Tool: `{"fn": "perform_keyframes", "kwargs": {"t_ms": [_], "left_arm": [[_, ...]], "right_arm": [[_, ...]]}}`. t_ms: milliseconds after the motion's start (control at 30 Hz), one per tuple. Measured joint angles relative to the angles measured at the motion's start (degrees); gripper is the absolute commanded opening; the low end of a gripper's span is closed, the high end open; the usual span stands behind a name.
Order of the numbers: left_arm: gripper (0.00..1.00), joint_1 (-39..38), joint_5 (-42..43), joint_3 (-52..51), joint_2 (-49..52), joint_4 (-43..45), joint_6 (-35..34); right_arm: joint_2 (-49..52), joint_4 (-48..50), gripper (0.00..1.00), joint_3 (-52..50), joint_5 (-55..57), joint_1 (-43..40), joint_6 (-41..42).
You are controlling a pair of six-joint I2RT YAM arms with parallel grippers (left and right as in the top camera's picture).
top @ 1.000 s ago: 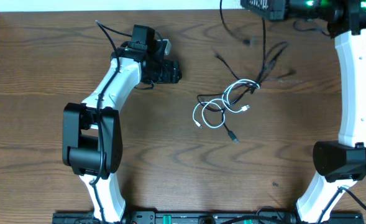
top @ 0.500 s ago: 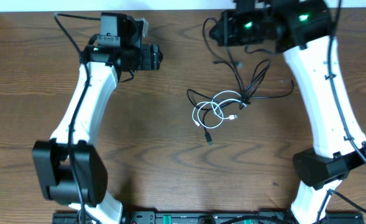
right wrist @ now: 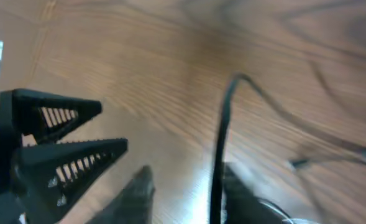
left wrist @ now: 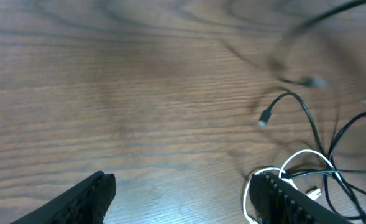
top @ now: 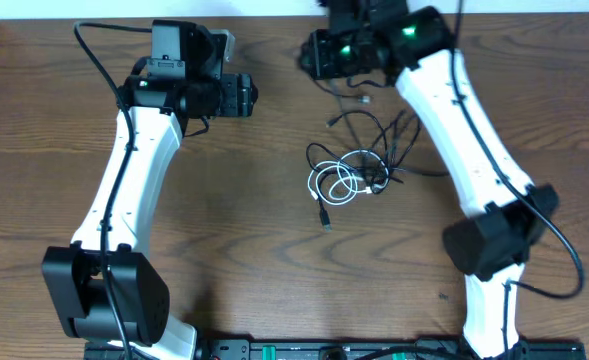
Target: Untangle cables
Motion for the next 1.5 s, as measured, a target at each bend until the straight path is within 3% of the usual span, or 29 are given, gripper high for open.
{"fn": "perform_keyframes", "kwargs": {"t_ms": [33, 133, 333, 500, 833, 1500], "left_arm": [[0.74, 0.35, 0.02, 0.00, 0.00, -0.28, 0.13], [0.74, 1.05, 0.00, -0.02, 0.00, -0.96, 0.42], [0.74, 1.14, 1.25, -0.02, 0.00, -1.46, 0.83], [0.75, 0.20, 7.06, 0.00, 0.00, -1.79, 1.25], [0.73, -10.36, 10.16, -0.94, 0.00, -9.07, 1.14], [0.63, -19.26, -3.23, -5.84, 11.04, -10.25, -5.27]], "right_arm": [[0.72, 0.81, 0.85, -0.24, -1.88, 0.04, -0.90], [1.36, 0.87, 0.95, -0.50, -4.96, 0.24, -3.08], [1.22, -0.66, 0.96, -0.50, -6.97, -1.79, -4.31], [0.52, -5.14, 0.96, -0.50, -7.39, -8.87, -4.70], [-0.39, -12.87, 0.98, -0.50, -6.23, -18.71, -9.11], [-0.39, -14.51, 0.99, -0.50, -1.97, -18.64, -10.93]]}}
